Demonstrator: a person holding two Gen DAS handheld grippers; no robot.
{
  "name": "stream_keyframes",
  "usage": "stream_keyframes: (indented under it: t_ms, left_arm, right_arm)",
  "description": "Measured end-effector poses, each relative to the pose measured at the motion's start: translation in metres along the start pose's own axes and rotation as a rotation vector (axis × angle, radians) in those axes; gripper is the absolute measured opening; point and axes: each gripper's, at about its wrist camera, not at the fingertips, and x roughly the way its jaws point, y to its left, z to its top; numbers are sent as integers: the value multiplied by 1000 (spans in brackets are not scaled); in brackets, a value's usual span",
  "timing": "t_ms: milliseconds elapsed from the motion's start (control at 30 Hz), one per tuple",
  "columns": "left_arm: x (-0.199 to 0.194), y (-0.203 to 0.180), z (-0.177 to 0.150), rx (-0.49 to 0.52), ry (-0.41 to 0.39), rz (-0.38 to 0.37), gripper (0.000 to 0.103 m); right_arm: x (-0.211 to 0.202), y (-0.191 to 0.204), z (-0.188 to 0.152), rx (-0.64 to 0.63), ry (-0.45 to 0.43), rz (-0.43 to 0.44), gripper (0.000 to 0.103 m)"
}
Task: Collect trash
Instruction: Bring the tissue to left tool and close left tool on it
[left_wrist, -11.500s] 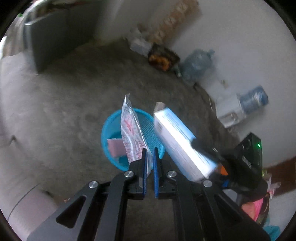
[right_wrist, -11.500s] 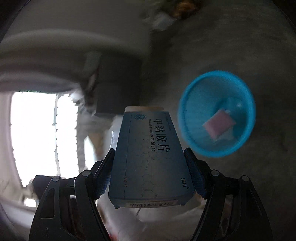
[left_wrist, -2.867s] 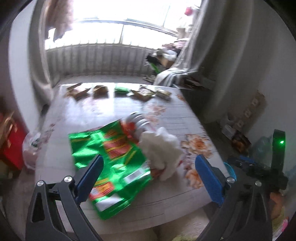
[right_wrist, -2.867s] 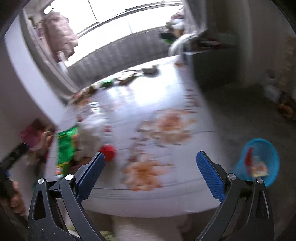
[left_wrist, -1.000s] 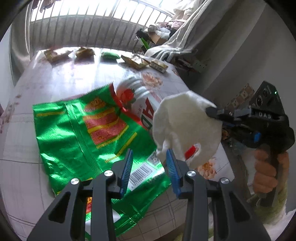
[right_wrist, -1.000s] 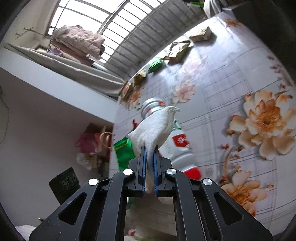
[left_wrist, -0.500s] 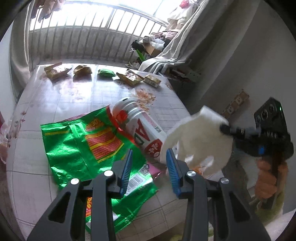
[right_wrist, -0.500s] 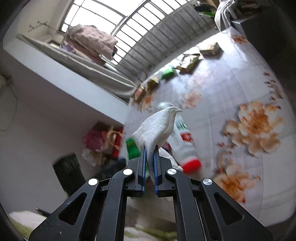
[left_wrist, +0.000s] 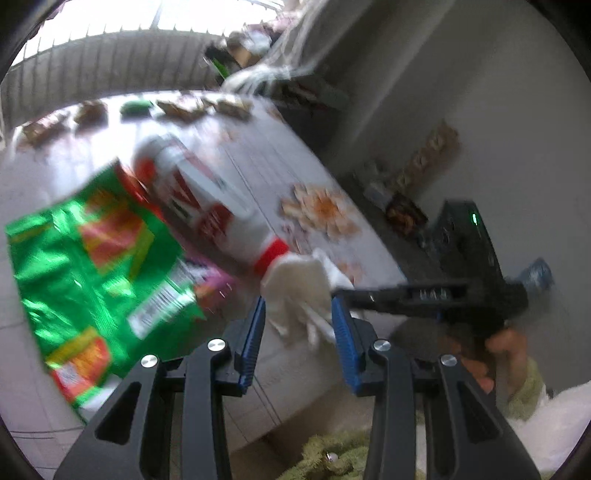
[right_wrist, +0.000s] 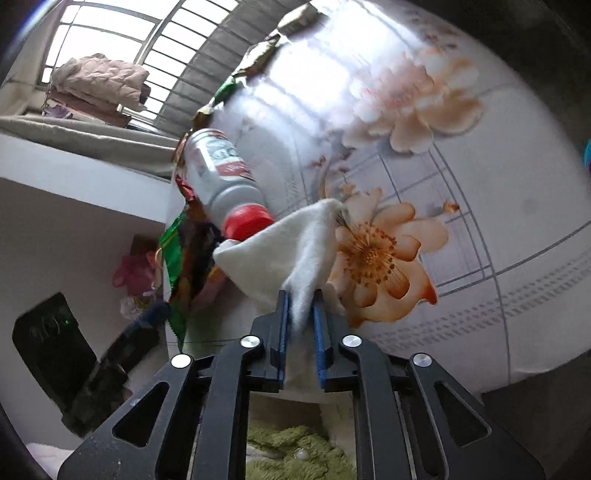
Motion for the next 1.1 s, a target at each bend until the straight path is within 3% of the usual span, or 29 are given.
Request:
stream_keyframes:
  t_ms: [167,300,500,633,800,933,1100]
  left_arm:
    - [25,-8,-3,-14,59,-23,51]
    - [34,-3,2,-97,65,-68,54]
    - [53,-1,6,-116,85,-49,54]
    - [60,7,7,-177,97,-51,53]
    - [70,4,9,-163,107,-33,51]
    - [85,3,11,-142,141,52,36]
    - [87,-1,11,-118,127,52,21]
  right_arm:
    - [-8,-3,-1,12,-14,15,32]
    - [-9,-12,-6,21,1,33,33]
    - [-9,-50,-11,207,56,258,34]
    - [-14,-68,-14,273,67,334,36]
    - [-16,-83,-18,363,87,434,38]
    - [-25,-81,-18,361,63,399,38]
    - [-54,-72,-7,278,-44,255,45]
